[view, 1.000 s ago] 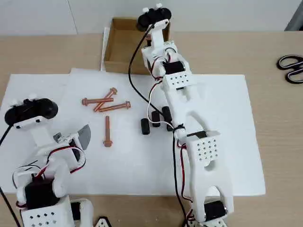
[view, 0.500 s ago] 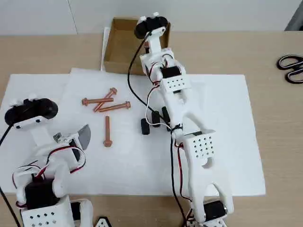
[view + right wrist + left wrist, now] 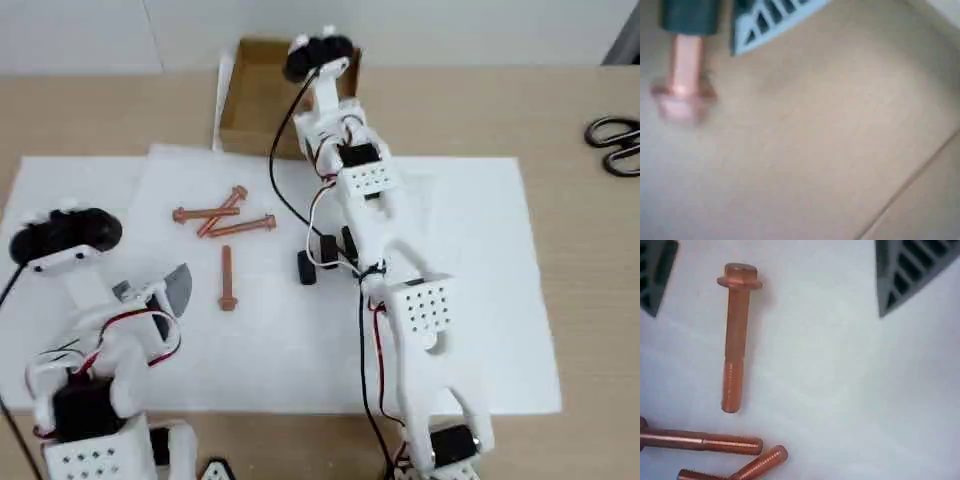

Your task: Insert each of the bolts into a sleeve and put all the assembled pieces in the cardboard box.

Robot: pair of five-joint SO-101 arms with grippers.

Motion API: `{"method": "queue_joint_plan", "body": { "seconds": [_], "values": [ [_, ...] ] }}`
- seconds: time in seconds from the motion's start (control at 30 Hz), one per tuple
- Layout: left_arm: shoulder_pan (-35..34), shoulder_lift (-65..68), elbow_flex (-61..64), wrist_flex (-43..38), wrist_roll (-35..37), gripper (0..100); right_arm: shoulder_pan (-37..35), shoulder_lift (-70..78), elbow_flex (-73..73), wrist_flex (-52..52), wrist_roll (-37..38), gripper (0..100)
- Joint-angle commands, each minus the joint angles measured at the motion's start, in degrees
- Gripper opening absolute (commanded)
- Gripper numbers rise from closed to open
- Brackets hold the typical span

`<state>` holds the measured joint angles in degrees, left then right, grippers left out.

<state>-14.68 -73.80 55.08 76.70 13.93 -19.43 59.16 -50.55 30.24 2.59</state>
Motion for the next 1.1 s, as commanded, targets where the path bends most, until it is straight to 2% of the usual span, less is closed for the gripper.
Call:
{"method": "queue_joint_plan", "body": {
  "seconds": [0.0,0.17,0.47,0.7,0.83,1.07],
  "values": [
    [0.0,-0.4,-0.2,0.4,-0.3,27,0.3,-1.7,-5.1,-1.0,0.6,22.6],
    [0.0,-0.4,-0.3,0.4,-0.3,27,1.3,-1.7,-14.8,6.6,0.6,22.6],
    [0.0,-0.4,-0.3,0.4,-0.4,27,2.2,-1.3,-46.2,45.2,0.5,22.6],
    [-0.4,-0.4,-0.4,0.1,-0.6,27,2.0,-4.7,-45.8,65.7,0.3,22.6],
    [-0.3,-0.4,-0.5,0.2,-0.6,27,2.7,-7.3,-45.8,66.3,0.3,22.6],
    [-0.3,-0.4,-0.2,0.5,-0.6,27,-0.1,-18.7,-45.4,66.7,0.4,22.6]
  ]
}}
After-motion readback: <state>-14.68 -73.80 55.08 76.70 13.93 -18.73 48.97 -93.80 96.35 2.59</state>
